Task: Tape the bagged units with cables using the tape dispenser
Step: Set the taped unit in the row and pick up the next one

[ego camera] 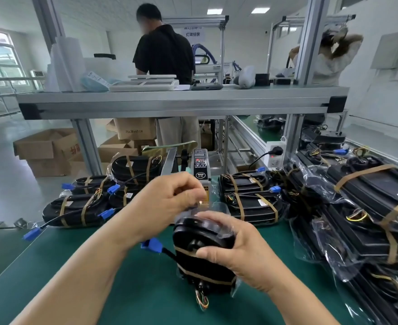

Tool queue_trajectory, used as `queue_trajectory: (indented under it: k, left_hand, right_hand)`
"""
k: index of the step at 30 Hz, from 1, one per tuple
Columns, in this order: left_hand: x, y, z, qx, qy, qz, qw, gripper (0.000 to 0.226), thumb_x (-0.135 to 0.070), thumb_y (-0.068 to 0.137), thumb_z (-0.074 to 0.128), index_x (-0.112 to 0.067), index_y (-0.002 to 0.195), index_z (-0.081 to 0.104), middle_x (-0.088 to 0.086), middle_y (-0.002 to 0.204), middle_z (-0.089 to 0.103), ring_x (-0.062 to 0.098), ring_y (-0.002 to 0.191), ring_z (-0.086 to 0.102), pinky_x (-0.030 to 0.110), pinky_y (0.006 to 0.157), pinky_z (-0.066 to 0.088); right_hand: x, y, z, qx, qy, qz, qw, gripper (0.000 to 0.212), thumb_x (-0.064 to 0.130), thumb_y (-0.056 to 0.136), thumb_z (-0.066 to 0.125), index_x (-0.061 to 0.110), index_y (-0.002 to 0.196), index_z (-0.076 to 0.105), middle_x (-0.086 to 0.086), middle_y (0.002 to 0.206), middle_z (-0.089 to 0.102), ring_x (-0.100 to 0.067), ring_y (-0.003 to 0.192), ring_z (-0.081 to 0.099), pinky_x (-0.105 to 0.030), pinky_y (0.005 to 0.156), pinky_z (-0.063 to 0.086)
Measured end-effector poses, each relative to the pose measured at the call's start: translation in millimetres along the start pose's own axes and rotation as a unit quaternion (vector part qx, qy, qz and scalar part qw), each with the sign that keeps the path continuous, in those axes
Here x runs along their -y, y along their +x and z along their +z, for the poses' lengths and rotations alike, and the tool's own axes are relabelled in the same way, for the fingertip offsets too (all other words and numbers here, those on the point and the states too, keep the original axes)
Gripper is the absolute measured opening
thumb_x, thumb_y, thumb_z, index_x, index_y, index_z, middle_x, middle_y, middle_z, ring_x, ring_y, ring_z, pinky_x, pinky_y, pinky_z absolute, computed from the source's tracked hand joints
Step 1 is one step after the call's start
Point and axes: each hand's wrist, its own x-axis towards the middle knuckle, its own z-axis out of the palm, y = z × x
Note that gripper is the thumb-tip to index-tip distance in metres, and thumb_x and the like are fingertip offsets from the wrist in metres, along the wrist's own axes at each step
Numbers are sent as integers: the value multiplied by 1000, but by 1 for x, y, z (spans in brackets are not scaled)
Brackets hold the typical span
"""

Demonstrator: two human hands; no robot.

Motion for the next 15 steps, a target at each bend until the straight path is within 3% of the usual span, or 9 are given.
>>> queue_trajectory:
  k: [2, 5, 8, 10, 15]
  left_hand:
    - [14, -1, -6, -87, -83, -46, 992, 28, -43, 89, 58, -19, 94, 72, -7, 85, 73, 4, 75, 66, 16, 72, 54]
    - [49, 5, 3, -243, -188, -200, 931, 26, -27, 99, 57, -9, 88, 72, 0, 71, 67, 12, 66, 59, 25, 67, 53]
    - [81, 16, 28, -250, -317, -341, 849, 22, -24, 100, 58, -9, 88, 69, 0, 70, 61, 9, 59, 51, 22, 58, 47]
    - [95, 25, 40, -241, -376, -392, 804, 19, -24, 99, 60, -11, 89, 69, -3, 65, 62, 8, 57, 51, 22, 55, 45]
    - [112, 51, 53, -245, -433, -441, 747, 23, -22, 98, 62, -12, 77, 63, -6, 45, 57, 7, 53, 49, 21, 49, 42]
  right_hand:
    - [-1, -2, -6, -52, -6, 9, 999, 57, 39, 63, 92, 49, 114, 68, 21, 109, 72, -1, 101, 69, -15, 86, 53]
    - [-4, -5, -10, -158, -20, 22, 987, 53, 29, 68, 92, 50, 110, 66, 28, 99, 72, 5, 92, 69, -9, 76, 51]
    - [-6, -4, -7, -207, -16, 39, 977, 57, 28, 70, 89, 45, 118, 64, 28, 93, 71, 12, 88, 66, -3, 72, 48]
    - [-6, -3, -3, -203, -19, 44, 978, 58, 32, 71, 89, 47, 120, 61, 27, 97, 70, 17, 90, 62, 2, 71, 44]
    - [-5, -1, -2, -201, -37, 45, 978, 52, 39, 72, 87, 58, 108, 55, 29, 104, 64, 25, 93, 54, 7, 71, 38]
